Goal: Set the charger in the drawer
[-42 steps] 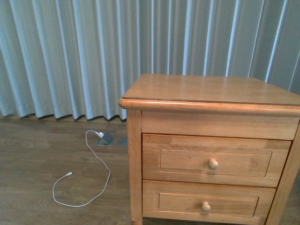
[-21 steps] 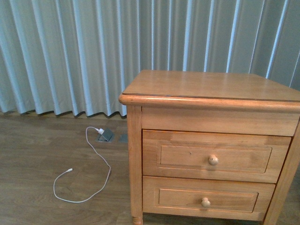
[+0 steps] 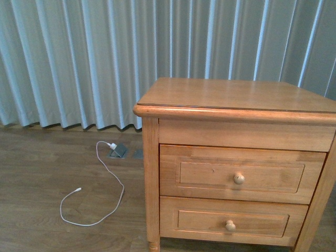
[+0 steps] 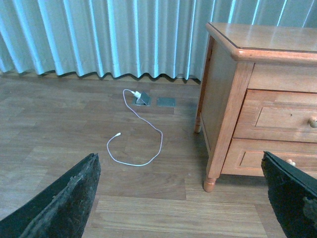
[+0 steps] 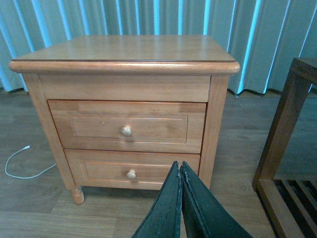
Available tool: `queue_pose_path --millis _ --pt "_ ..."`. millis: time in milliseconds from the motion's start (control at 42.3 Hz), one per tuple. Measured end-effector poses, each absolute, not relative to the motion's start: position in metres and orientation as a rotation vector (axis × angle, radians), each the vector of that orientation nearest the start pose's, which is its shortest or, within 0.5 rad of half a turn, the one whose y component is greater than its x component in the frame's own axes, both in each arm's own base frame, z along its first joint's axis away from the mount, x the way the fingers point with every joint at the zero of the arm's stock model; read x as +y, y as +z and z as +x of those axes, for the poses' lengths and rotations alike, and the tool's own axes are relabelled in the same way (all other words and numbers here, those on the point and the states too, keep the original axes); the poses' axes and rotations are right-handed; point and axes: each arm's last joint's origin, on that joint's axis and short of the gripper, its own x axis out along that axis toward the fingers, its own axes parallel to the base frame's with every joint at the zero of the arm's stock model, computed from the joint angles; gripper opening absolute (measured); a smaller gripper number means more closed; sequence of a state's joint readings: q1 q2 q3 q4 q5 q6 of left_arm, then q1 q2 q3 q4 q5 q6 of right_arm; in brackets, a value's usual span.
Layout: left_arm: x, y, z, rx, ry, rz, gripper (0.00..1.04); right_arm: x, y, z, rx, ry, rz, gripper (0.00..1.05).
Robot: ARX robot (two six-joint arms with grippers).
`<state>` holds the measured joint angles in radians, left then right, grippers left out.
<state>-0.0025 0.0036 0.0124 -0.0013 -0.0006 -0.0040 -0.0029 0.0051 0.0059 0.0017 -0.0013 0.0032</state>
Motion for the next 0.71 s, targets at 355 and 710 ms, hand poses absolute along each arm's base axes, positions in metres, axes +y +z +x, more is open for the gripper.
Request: queue_pose_path --millis 355,710 --pt "-0.0002 0.1673 0.0972 -0.007 -0.002 -0.004 0.99 -0.0002 0.1653 0.0977 -0.002 -0.002 0.002 0.04" --pt "-0.0002 0.1673 0.0972 -0.007 -0.002 -0.004 0.99 -0.0002 0.1653 0.0977 -0.002 -0.002 0.002 0.59"
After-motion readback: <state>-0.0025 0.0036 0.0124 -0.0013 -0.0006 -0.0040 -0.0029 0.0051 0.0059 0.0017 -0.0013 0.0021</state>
